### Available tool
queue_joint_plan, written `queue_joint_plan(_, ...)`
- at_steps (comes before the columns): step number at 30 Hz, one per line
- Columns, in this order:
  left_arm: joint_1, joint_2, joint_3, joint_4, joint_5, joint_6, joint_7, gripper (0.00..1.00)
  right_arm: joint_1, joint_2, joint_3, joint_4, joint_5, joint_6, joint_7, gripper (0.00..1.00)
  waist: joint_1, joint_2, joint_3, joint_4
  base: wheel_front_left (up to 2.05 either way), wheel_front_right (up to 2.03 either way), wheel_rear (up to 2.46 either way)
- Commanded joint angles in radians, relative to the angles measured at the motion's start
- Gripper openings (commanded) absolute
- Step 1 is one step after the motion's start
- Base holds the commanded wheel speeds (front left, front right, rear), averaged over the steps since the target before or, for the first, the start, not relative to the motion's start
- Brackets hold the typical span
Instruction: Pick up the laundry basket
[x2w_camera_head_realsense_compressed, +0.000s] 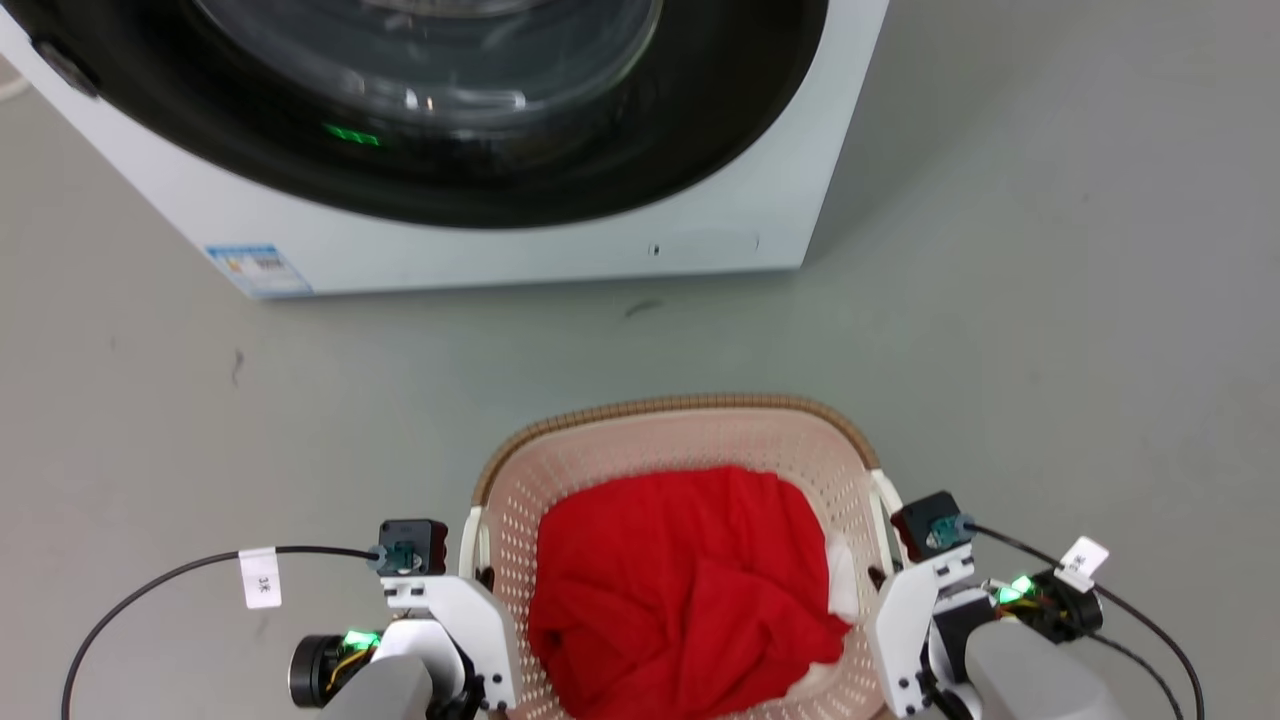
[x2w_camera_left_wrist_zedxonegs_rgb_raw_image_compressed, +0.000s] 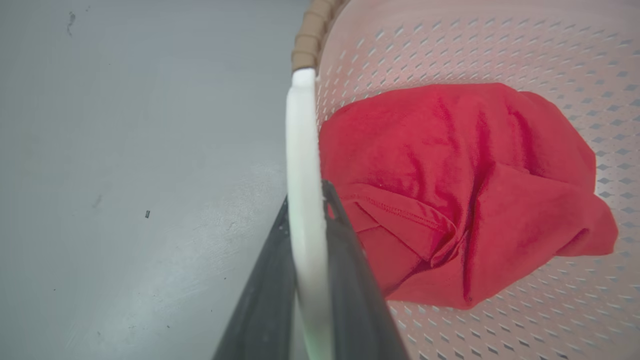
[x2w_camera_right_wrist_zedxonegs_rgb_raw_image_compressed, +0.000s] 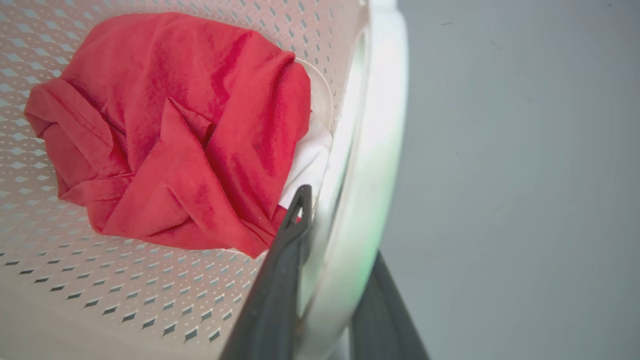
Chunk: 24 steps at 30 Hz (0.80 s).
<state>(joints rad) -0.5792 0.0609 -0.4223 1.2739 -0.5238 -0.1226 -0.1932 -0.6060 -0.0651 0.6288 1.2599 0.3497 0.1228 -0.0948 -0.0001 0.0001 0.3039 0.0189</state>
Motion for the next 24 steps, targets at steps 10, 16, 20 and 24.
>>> queue_joint_plan(10,0.048,-0.021,-0.053,-0.002,-0.037,-0.013,0.082,0.00,0.080,0.028,0.118,-0.016,0.110,0.015,0.076,0.00,0.0001,-0.0001,-0.198,-0.018,0.00,0.00,0.00)
queue_joint_plan(16,0.065,-0.012,-0.080,-0.001,-0.058,-0.013,0.113,0.00,0.108,0.028,0.163,-0.008,0.157,0.015,0.112,0.00,0.0001,-0.0001,-0.273,-0.020,0.00,0.00,0.00)
queue_joint_plan(20,0.069,-0.010,-0.096,-0.001,-0.069,-0.013,0.127,0.00,0.113,0.027,0.187,-0.006,0.186,0.015,0.126,0.00,0.0001,-0.0001,-0.301,-0.024,0.00,0.00,0.00)
queue_joint_plan(24,0.070,-0.007,-0.110,0.000,-0.082,-0.013,0.144,0.00,0.114,0.022,0.210,-0.004,0.210,0.015,0.140,0.00,0.0001,-0.0001,-0.320,-0.025,0.00,0.00,0.00)
